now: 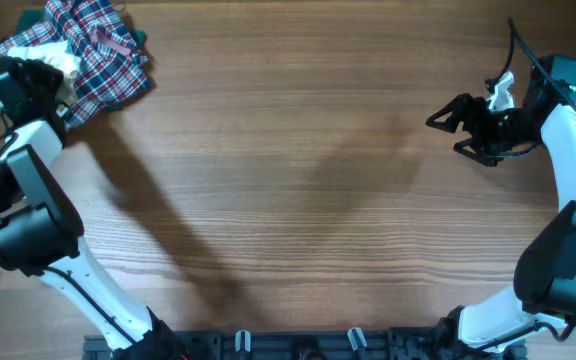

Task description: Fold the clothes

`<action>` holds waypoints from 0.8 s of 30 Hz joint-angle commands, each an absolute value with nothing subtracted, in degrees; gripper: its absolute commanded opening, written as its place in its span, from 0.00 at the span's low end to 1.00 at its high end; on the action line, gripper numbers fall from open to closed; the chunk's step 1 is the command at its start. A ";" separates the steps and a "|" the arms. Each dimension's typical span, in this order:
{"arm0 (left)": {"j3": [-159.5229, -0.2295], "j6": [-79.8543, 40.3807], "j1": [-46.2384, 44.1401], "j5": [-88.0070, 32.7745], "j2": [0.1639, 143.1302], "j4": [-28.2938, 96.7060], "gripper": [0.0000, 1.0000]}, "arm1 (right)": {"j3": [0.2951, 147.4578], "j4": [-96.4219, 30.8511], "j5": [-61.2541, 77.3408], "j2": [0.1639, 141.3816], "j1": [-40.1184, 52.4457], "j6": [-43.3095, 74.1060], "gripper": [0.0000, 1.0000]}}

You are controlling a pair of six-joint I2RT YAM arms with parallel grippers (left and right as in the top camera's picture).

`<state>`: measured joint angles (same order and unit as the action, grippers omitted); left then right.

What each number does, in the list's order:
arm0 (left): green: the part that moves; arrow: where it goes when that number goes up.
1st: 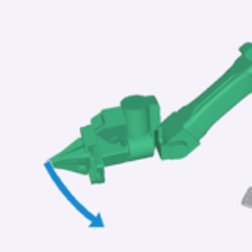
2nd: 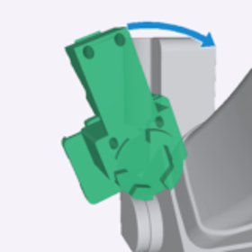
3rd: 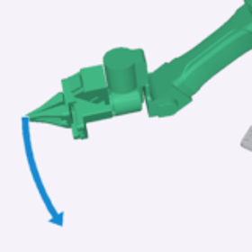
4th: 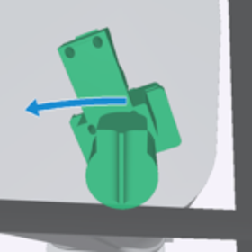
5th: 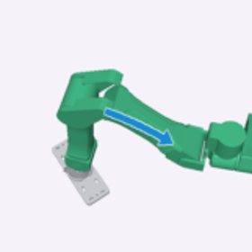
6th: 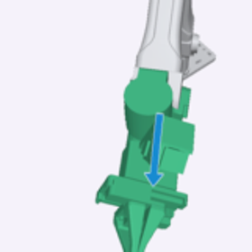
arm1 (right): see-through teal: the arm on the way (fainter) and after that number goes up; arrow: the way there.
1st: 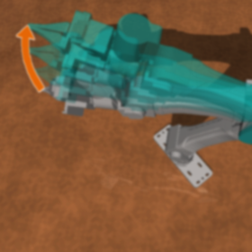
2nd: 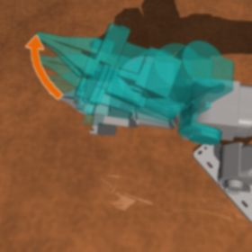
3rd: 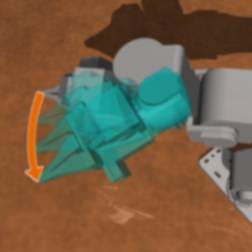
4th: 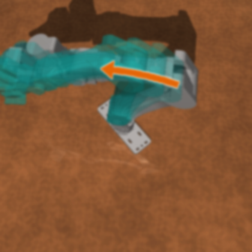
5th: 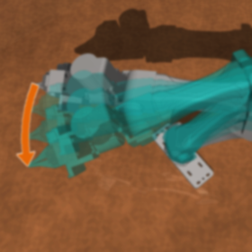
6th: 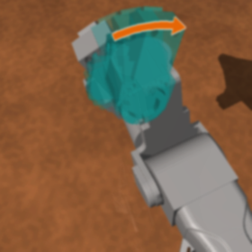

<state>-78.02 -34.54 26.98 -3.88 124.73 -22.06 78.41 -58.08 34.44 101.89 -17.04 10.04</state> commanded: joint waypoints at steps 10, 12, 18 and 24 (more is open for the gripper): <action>-77.71 -12.34 23.16 -1.39 134.04 -18.28 0.42 | 79.22 -58.48 34.13 100.38 -15.66 10.50 0.86; -77.71 -11.97 22.59 -0.49 134.15 -18.70 0.43 | 79.22 -59.00 34.09 100.38 -15.33 10.31 0.86; -77.71 -10.66 22.50 -0.30 128.62 -20.58 0.53 | 79.22 -58.92 34.09 100.40 -15.33 10.00 0.86; -77.71 -10.66 22.26 -0.34 120.11 -21.63 0.74 | 79.22 -58.50 34.09 100.38 -15.33 8.95 0.86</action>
<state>-78.87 -11.33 22.85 0.21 125.01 -21.80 78.41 -58.89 34.44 101.89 -15.51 10.15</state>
